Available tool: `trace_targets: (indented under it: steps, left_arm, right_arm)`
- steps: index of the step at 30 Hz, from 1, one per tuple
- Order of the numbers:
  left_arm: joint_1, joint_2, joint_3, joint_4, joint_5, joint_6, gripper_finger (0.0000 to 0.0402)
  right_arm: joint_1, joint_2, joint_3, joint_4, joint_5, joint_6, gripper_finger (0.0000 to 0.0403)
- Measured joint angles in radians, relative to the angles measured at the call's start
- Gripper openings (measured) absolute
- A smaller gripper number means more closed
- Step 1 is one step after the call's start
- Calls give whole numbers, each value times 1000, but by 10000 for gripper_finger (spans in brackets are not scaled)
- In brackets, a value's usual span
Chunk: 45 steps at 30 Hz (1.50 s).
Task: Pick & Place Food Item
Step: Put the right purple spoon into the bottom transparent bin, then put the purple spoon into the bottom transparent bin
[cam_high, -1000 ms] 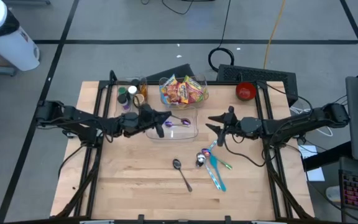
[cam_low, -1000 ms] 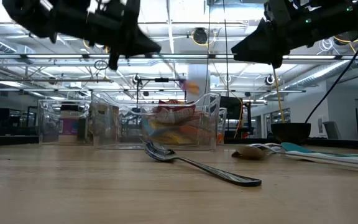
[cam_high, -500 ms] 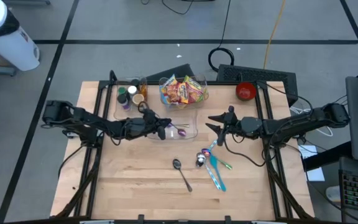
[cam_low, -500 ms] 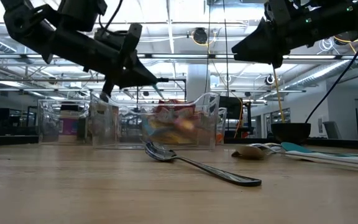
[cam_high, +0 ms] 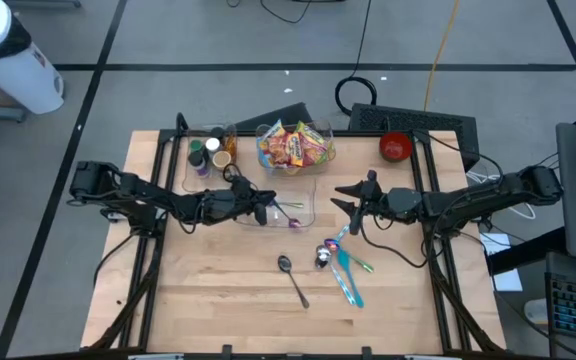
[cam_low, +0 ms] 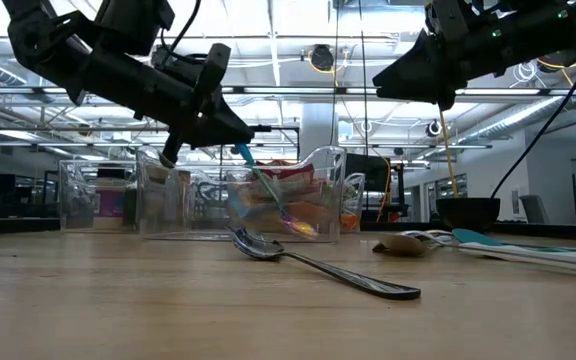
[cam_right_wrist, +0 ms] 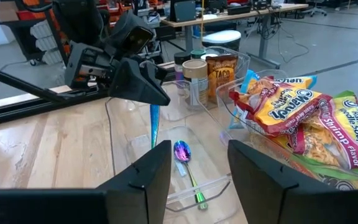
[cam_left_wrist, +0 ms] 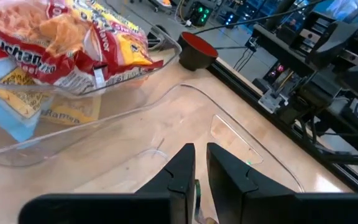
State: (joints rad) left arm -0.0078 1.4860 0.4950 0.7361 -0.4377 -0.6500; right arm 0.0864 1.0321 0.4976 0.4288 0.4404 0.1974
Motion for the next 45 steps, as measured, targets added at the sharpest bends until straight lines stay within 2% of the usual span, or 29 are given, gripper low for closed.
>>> trace_targets:
  steps: [3,5,11,14,18,20,23,28,32,38,45]
  left_arm:
    - [0,0,0,4,1,16,53]
    - [0,0,0,8,11,31,72]
    - [5,-5,0,62,23,91,172]
    - [14,-27,0,88,82,136,219]
    - [20,-92,0,86,193,209,259]
    - [19,-133,0,82,214,236,270]
    - [12,-174,0,88,219,282,277]
    - [5,-185,0,77,220,309,272]
    - [5,-178,0,57,219,309,263]
    - [5,-177,0,36,220,308,259]
    - [6,-177,0,35,219,308,262]
  right_arm:
    - [0,0,0,-1,0,0,155]
    - [0,0,0,-2,0,0,155]
    - [1,0,0,-14,0,0,155]
    - [2,0,0,-14,-5,0,154]
    - [14,0,0,-12,-114,-8,155]
    - [26,0,0,-23,-188,-7,159]
    - [49,0,0,-64,-256,2,165]
    - [121,22,0,-152,-253,-19,166]
    - [200,63,1,-201,-251,66,167]
    - [294,149,-1,-488,-116,240,173]
    - [381,230,0,-519,-102,358,170]
